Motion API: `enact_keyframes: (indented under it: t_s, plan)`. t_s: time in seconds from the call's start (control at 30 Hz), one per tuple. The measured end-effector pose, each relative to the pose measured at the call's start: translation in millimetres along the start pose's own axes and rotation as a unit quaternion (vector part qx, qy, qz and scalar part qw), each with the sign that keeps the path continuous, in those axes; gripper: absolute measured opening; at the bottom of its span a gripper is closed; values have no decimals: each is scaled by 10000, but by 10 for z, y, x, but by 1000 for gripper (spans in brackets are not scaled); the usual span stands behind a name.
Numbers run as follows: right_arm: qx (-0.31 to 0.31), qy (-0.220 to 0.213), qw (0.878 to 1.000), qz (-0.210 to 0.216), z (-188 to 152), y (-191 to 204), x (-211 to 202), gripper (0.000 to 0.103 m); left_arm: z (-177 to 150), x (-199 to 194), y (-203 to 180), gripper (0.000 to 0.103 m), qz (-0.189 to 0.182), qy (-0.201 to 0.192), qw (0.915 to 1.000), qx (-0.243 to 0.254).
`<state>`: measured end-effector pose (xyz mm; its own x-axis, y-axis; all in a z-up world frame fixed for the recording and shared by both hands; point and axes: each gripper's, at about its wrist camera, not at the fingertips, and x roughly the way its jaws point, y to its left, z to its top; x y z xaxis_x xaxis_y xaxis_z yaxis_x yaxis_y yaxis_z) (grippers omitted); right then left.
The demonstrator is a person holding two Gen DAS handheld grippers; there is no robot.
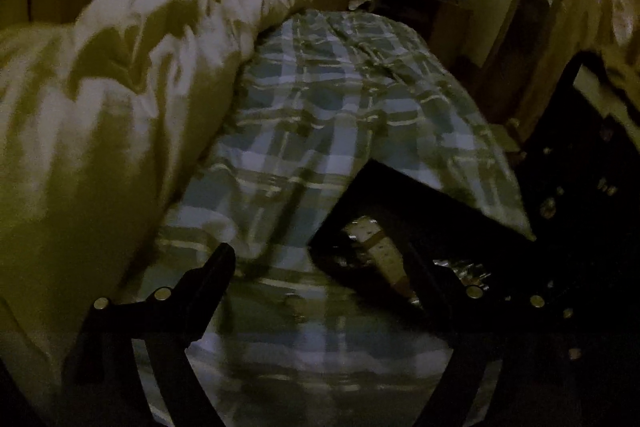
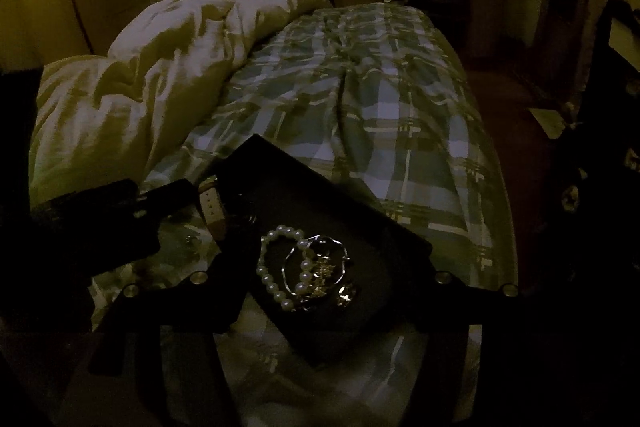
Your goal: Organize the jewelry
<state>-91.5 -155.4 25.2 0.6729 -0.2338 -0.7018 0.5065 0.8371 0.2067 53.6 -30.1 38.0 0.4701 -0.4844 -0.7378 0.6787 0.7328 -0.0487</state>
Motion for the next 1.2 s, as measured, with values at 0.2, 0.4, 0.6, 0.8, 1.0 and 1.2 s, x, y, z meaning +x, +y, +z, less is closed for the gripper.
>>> enact_keyframes:
  t_s: [0.2, 0.4, 0.6, 0.8, 1.0, 1.2]
  plan:
    - [52, 79, 9998, 194, 5, 29, -22, 63, 30, -91, 232, 70, 85, -60, 9995, 314]
    - [173, 177, 9989, 399, 3, 27, -13, 80, 56, -85, 635, 46, -5, 219, 9997, 119]
    - [170, 373, 9980, 482, -14, 56, 43, 80, -50, 29, 420, 31, -147, 451, 9960, 761]
    - [49, 495, 9972, 561, -46, 143, 75, 80, -218, 248, 75, 24, -591, 899, 9855, 1309]
    - [-15, 561, 9965, 614, -76, 199, 86, 80, -331, 515, 14, 24, -430, 1309, 9800, 1439]
    - [-84, 645, 9957, 660, -100, 241, 116, 81, -366, 664, -2, 24, -389, 1449, 9775, 1484]
